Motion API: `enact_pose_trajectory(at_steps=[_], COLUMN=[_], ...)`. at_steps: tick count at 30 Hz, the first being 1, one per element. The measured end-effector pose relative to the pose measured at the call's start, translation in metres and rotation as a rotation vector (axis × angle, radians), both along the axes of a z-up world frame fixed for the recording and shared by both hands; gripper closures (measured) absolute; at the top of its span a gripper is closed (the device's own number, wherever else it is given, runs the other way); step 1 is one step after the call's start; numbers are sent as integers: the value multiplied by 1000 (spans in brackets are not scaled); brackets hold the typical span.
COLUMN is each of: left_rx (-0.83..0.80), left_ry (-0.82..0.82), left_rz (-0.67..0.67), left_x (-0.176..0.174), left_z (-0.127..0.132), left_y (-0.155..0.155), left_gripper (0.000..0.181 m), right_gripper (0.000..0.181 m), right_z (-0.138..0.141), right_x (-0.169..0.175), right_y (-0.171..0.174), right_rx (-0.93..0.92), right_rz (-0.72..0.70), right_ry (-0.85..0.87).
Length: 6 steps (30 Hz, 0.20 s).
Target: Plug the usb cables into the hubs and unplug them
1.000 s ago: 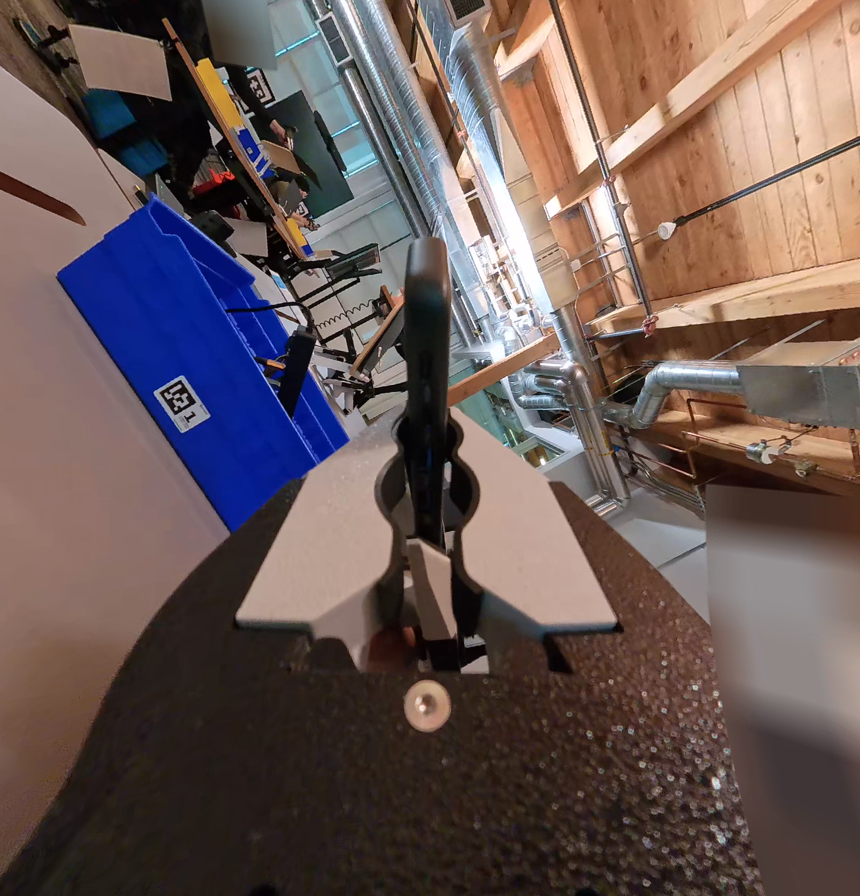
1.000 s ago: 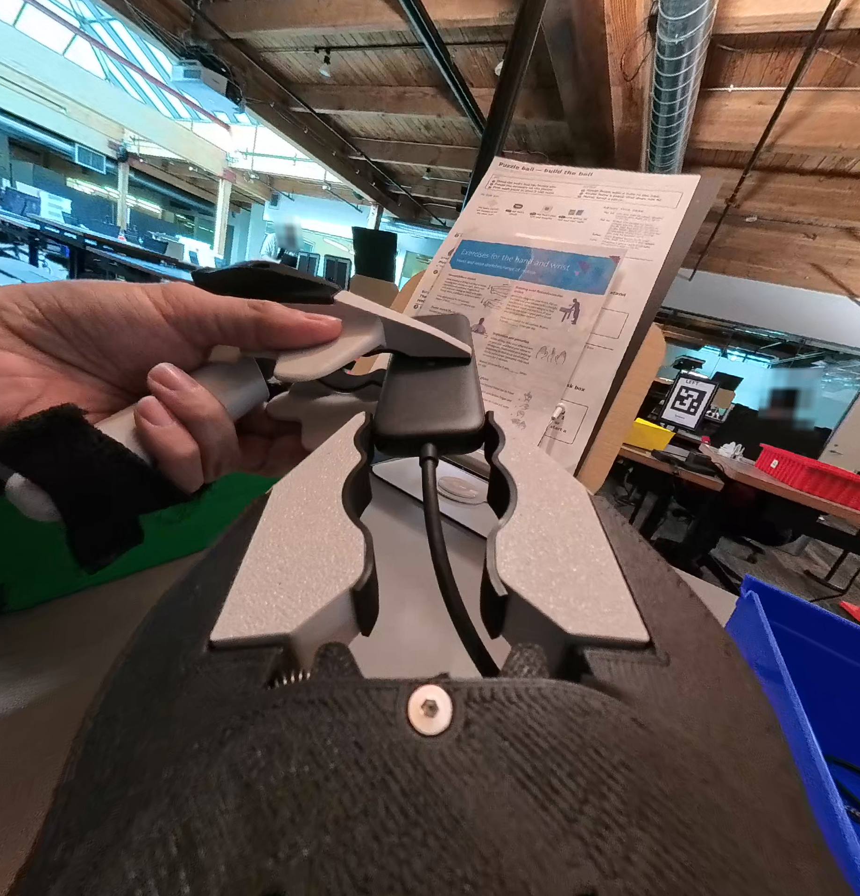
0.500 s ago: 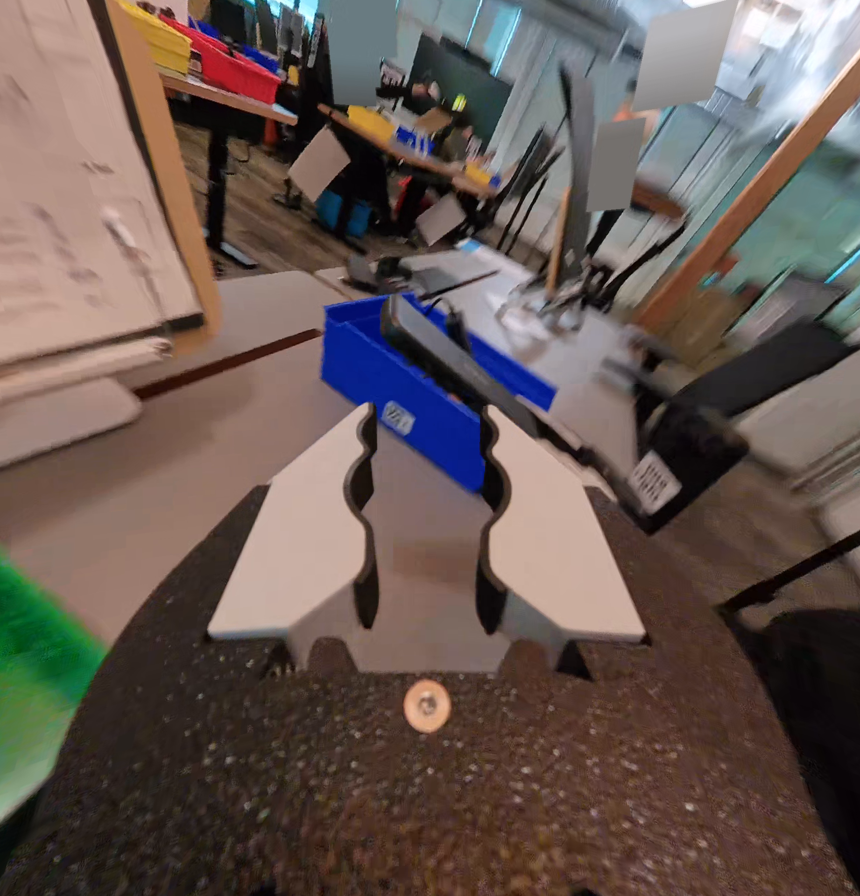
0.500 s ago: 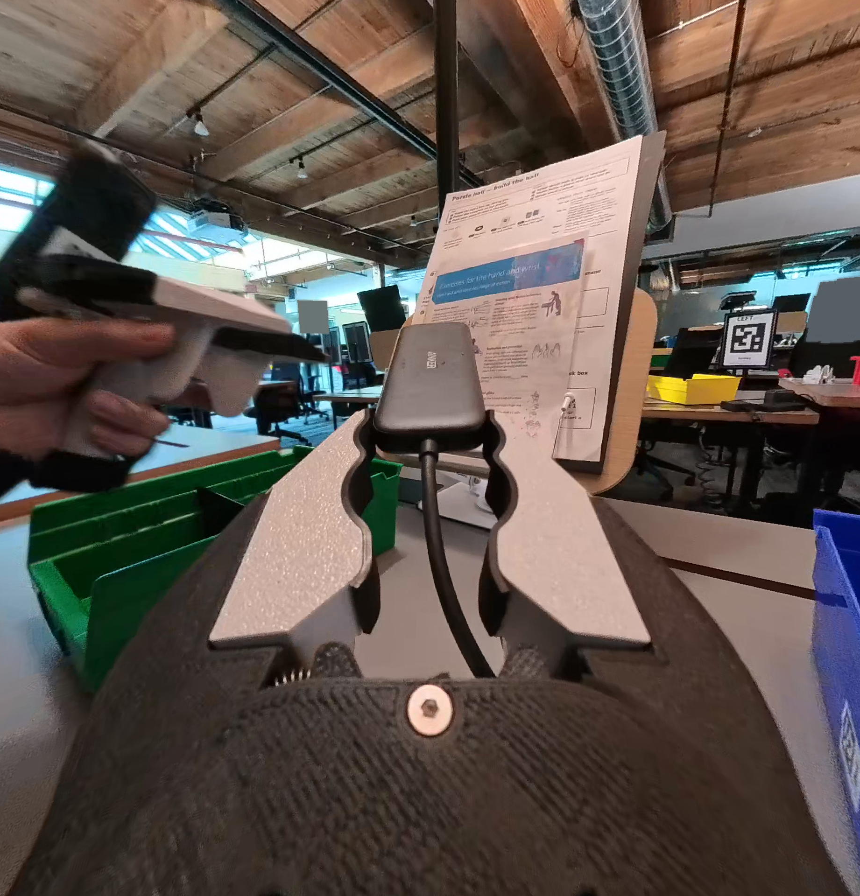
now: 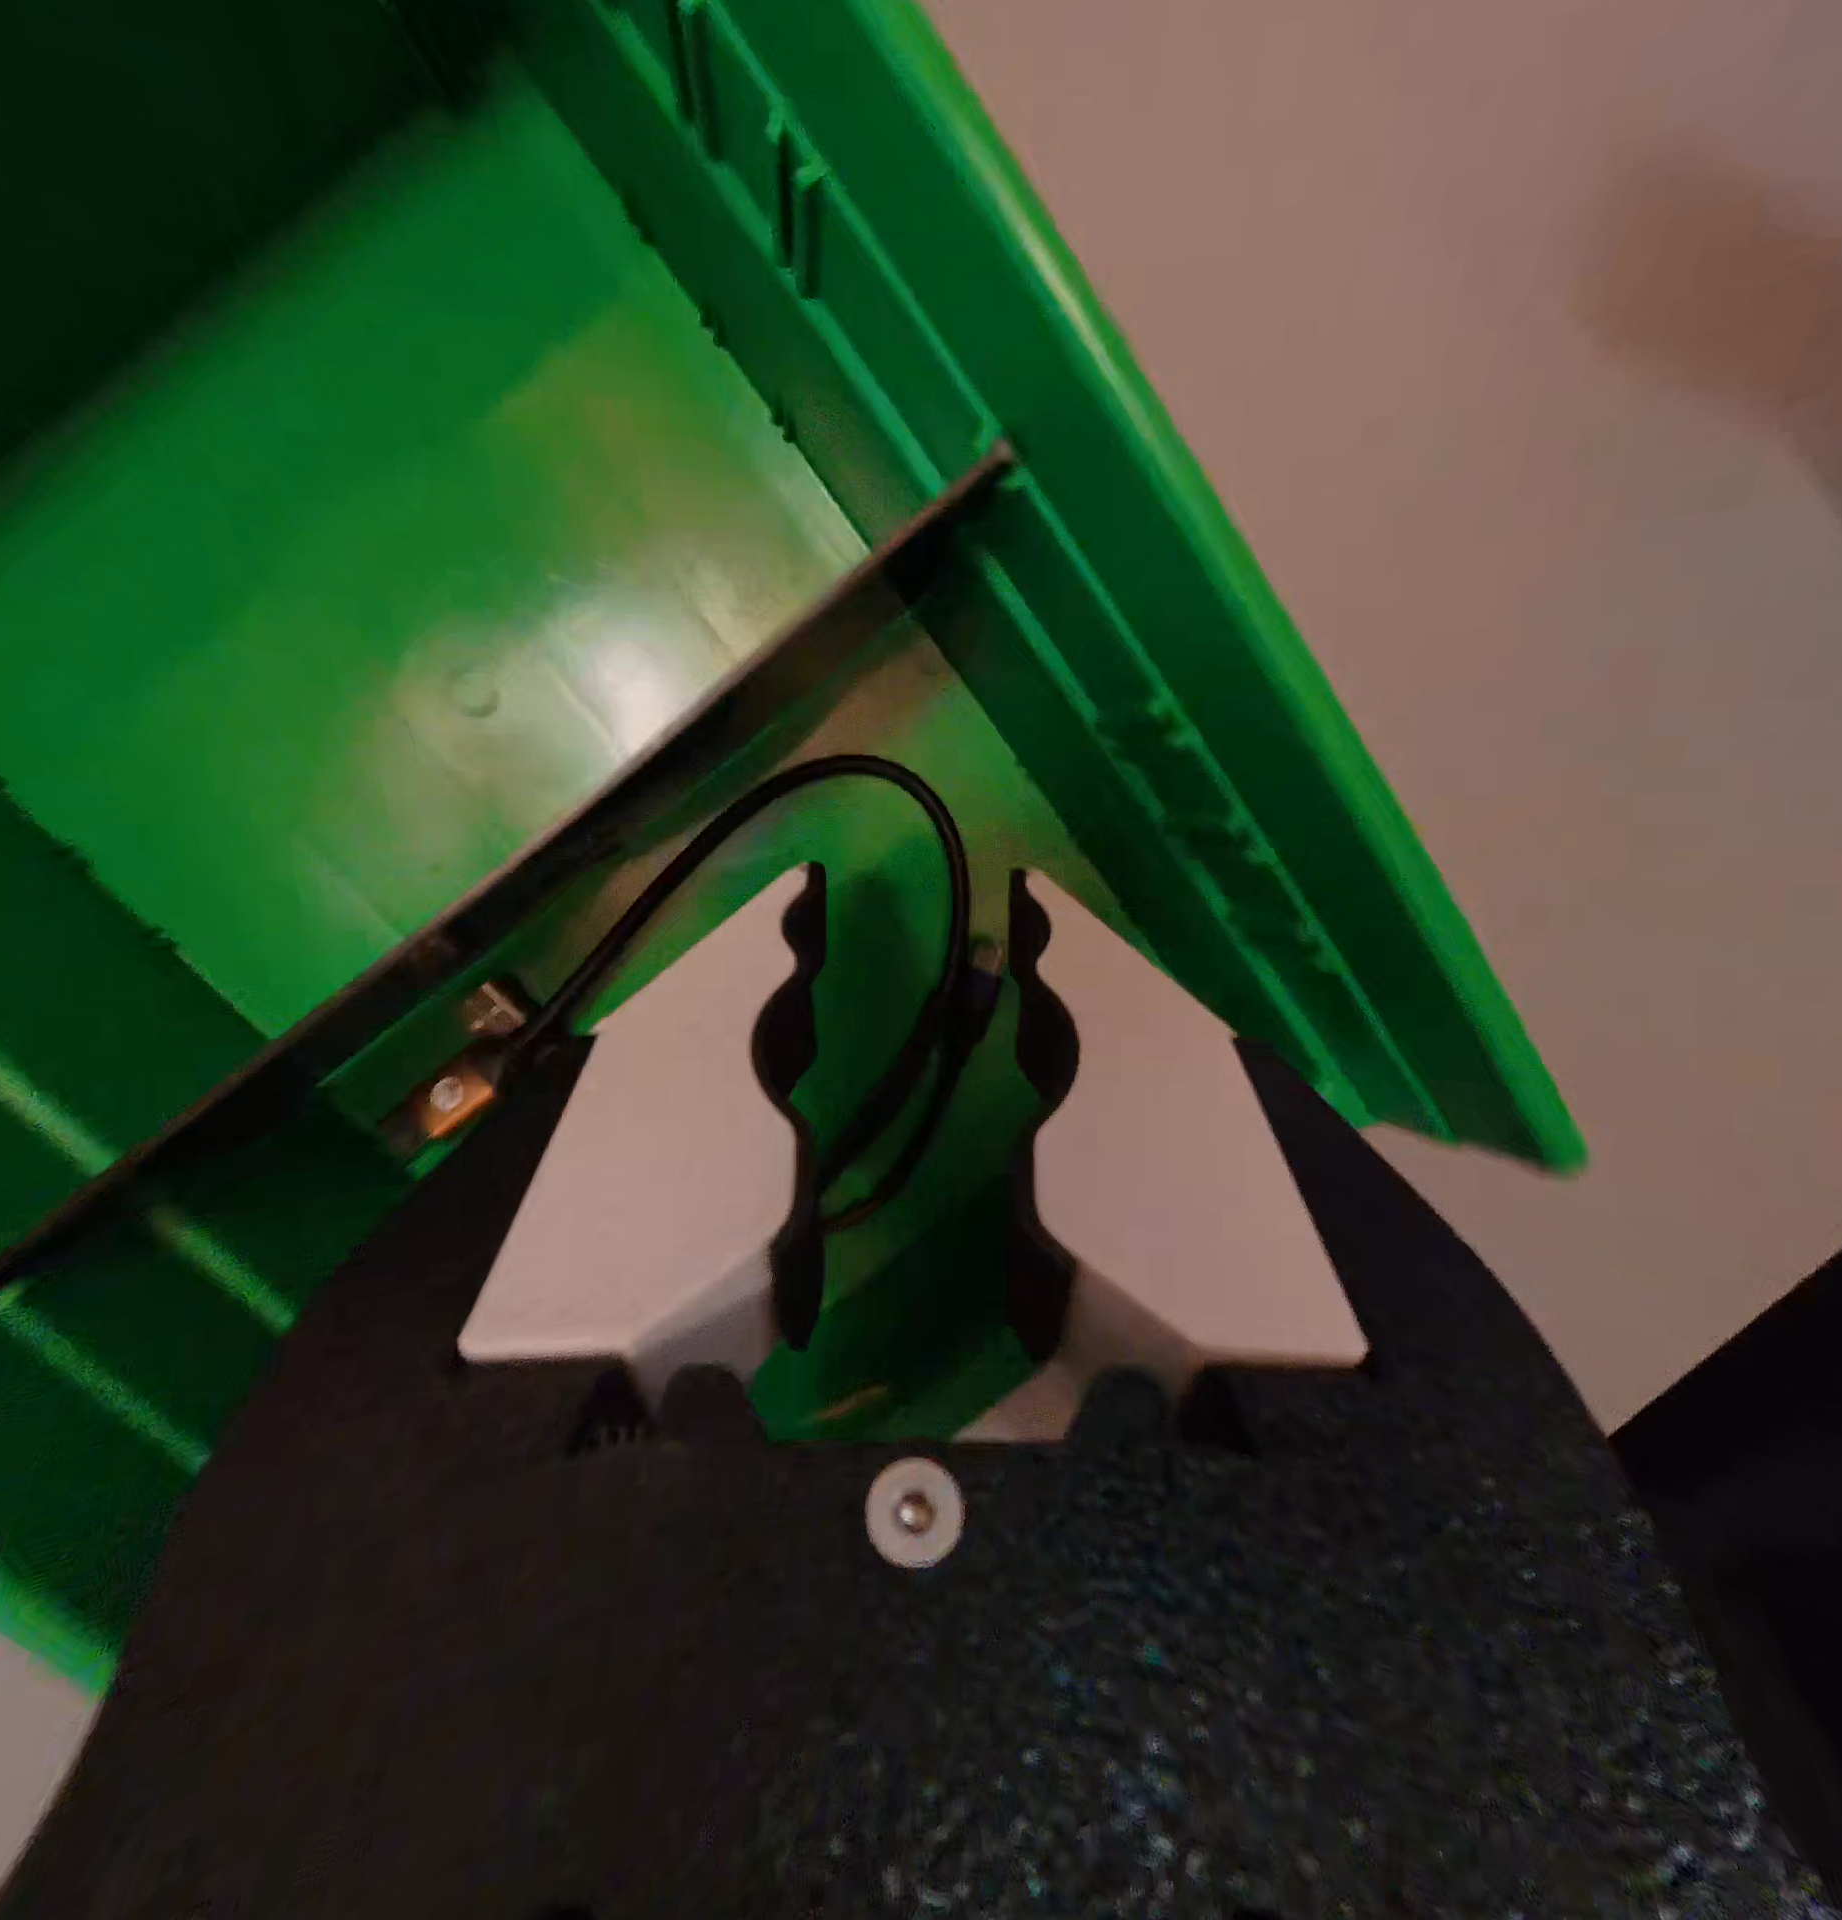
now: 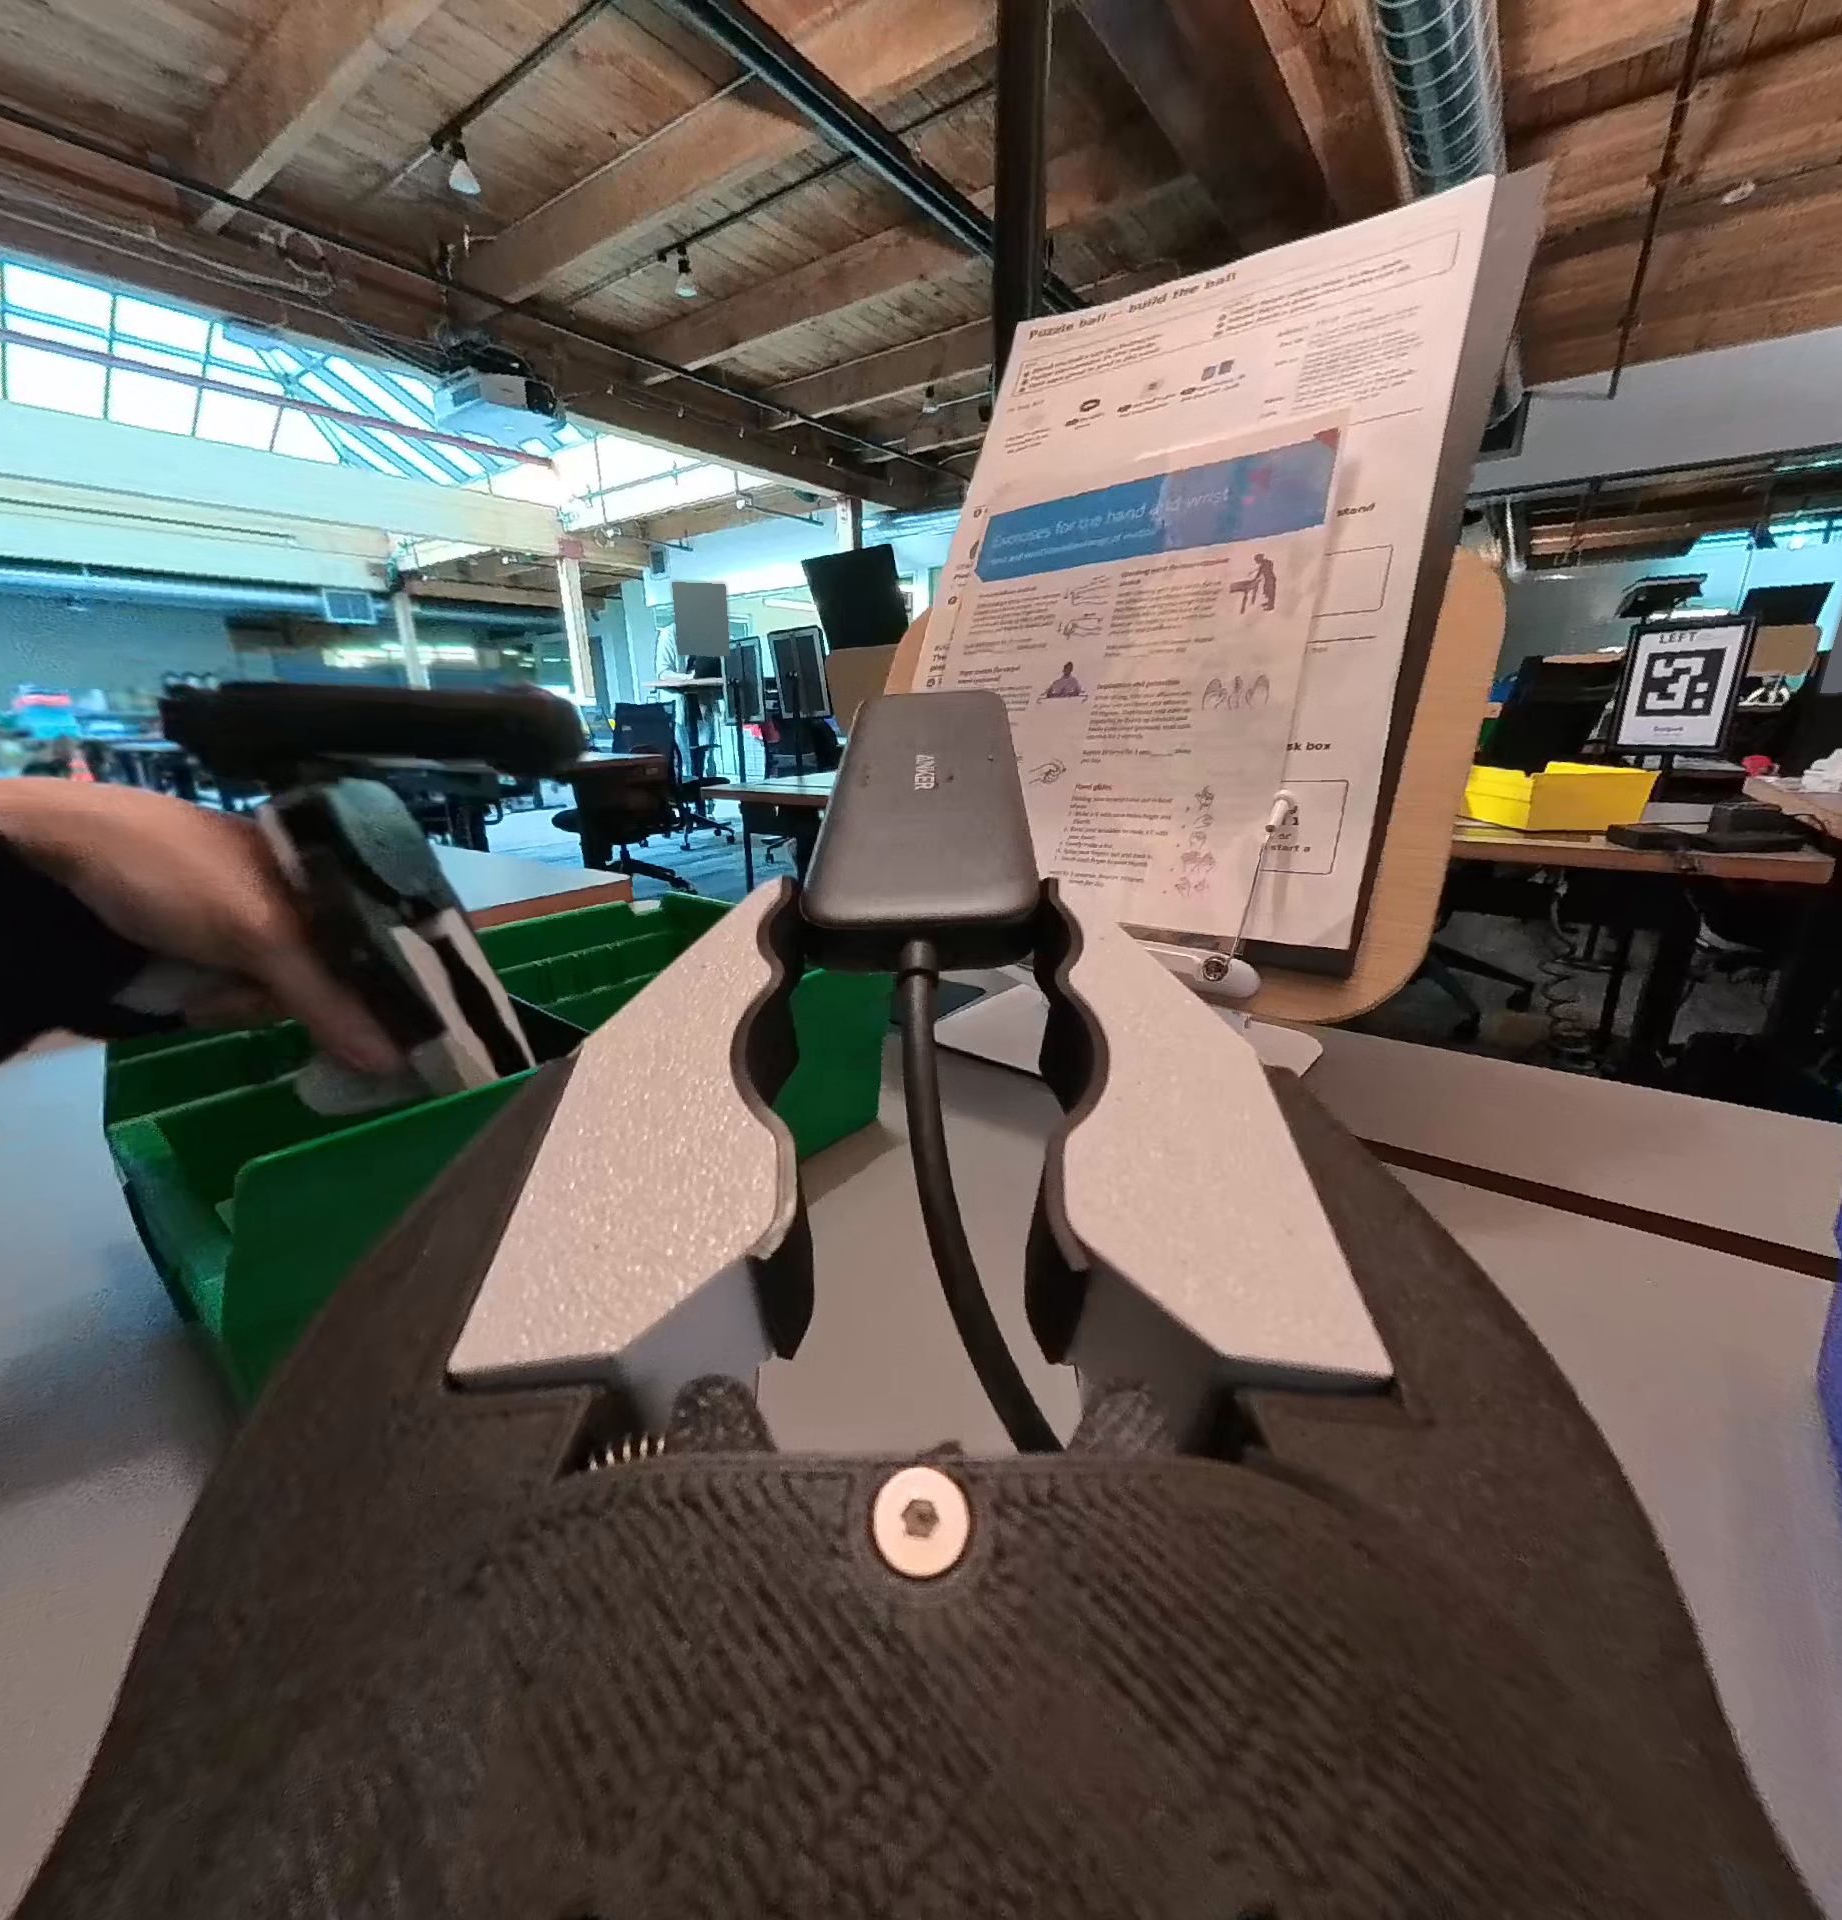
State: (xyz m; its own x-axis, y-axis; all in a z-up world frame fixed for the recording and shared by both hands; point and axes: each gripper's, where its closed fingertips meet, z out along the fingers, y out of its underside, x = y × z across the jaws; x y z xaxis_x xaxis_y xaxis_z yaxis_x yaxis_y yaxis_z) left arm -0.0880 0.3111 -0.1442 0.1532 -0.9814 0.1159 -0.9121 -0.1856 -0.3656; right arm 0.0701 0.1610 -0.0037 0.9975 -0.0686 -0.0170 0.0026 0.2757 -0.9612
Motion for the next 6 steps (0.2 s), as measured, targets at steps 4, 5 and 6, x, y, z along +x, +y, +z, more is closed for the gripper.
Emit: enact_pose_trajectory(at_steps=[4,5,6], left_rx=[45,53,35], left_ry=[145,147,129], left_rz=[155,196,226], left_x=[-2,-3,-3], left_z=[-33,-35,-36], left_y=[23,29,32], left_gripper=[139,135,133], right_gripper=[136,136,136], right_z=[-2,-3,-4], right_x=[2,4,5], right_y=[0,0,0], right_rx=[-10,-10,-9], right_rz=[-8,-9,-7], right_ry=[-13,-5,6])
